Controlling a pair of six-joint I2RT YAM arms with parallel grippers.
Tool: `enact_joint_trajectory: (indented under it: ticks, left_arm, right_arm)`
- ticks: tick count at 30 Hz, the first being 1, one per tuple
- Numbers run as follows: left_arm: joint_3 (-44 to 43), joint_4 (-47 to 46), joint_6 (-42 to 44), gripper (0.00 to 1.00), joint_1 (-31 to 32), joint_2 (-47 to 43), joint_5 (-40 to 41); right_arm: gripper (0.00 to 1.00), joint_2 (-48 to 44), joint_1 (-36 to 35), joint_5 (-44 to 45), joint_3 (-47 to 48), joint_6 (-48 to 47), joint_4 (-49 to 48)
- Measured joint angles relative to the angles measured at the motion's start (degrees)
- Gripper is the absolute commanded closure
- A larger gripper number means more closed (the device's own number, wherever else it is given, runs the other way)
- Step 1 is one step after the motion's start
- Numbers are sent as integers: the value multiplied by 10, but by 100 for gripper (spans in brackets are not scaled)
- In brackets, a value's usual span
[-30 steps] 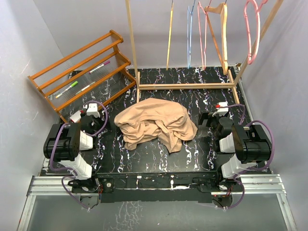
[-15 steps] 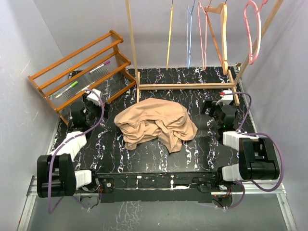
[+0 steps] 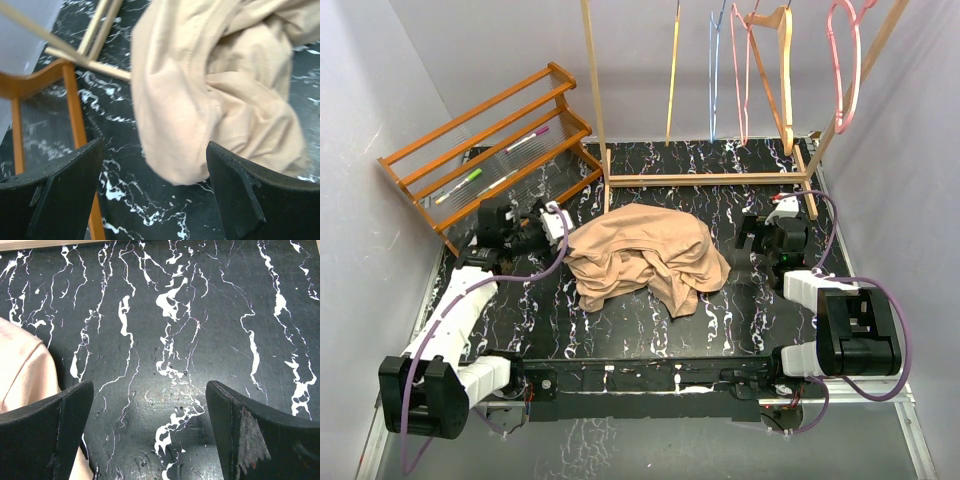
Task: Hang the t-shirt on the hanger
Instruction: Pick up the T-shirt from the center of the board.
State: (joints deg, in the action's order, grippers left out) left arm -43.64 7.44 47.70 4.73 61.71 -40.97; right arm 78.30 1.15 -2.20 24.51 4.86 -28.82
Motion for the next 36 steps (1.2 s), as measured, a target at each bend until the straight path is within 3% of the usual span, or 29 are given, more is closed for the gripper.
enact_joint_trajectory:
  ticks: [8,14,19,25,30,36]
  left_arm:
    - [-25,138,145,24,75,23,10]
    - [-13,134,229,33,93,58,48]
    - [-12,78,247,53,97,99,72]
    - [-10,34,247,100,111,111,86]
    - [-12,31,225,100,119,111,92]
    - [-105,57,96,100,120,129,107]
  right_arm:
    - [2,-3,0,-15,43,0,62]
    - [1,-3,0,-24,46,7,81]
    - [2,-8,0,-25,46,9,85]
    - [2,-12,0,-27,46,9,86]
    - [2,-19,0,-45,46,7,99]
    - [2,-36,-65,-61,89,-34,154]
